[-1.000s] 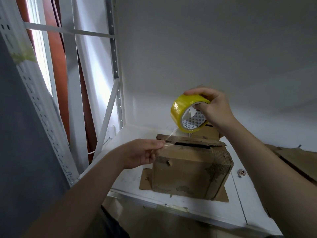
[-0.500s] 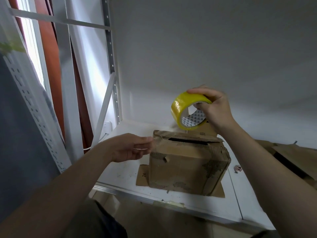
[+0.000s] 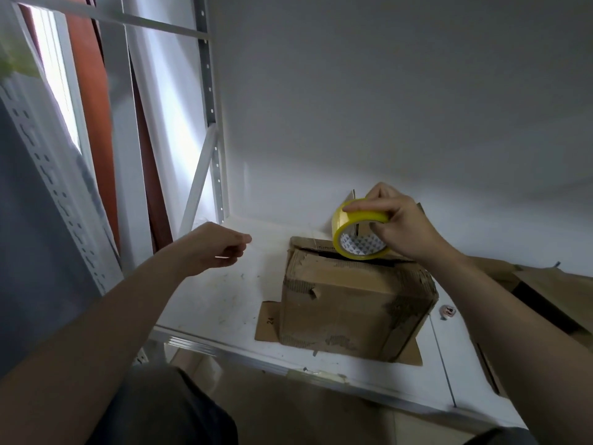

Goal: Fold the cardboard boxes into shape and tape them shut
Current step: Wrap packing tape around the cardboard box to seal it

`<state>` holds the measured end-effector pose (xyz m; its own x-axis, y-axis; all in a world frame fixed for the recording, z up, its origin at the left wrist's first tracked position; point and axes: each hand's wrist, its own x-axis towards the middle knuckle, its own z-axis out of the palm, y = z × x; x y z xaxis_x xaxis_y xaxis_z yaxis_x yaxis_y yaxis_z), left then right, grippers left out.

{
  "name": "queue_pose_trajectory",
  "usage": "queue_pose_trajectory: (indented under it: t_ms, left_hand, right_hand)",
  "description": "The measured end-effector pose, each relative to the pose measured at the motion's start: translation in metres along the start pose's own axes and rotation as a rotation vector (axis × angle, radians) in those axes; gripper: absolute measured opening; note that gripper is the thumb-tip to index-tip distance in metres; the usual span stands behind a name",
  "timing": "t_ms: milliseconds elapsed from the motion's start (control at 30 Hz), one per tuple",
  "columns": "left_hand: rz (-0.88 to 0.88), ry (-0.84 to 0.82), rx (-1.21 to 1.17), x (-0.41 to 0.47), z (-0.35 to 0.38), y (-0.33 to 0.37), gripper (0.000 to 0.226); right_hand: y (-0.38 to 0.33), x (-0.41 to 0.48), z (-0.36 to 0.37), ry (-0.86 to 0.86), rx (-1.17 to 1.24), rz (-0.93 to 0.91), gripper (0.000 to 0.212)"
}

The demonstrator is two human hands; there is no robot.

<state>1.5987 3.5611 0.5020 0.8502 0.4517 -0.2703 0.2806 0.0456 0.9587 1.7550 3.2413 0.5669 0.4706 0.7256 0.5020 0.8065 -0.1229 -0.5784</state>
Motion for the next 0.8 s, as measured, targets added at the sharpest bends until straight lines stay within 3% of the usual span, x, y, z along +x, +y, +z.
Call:
queue_pose_trajectory:
  t_ms: [267,633,800]
  left_hand:
    - [-0.070,-0.097,-0.036,0.017,-0.002,-0.034,0.028]
    - [-0.099,-0.141,0.021,0.034,0.026,-0.080,0.016]
    - [-0.040,-0.035,0.134,0.030,0.075,-0.090,0.015]
  right_hand:
    - [0.009,0.004,0.024,-0.084,-0.205,-0.008,0.050]
    - [0.009,0.008,0.037,-0.091,-0.308,-0.033,0.057]
    - [0.015,0.000,0.043,-0.053,-0.309,0.027,0.059]
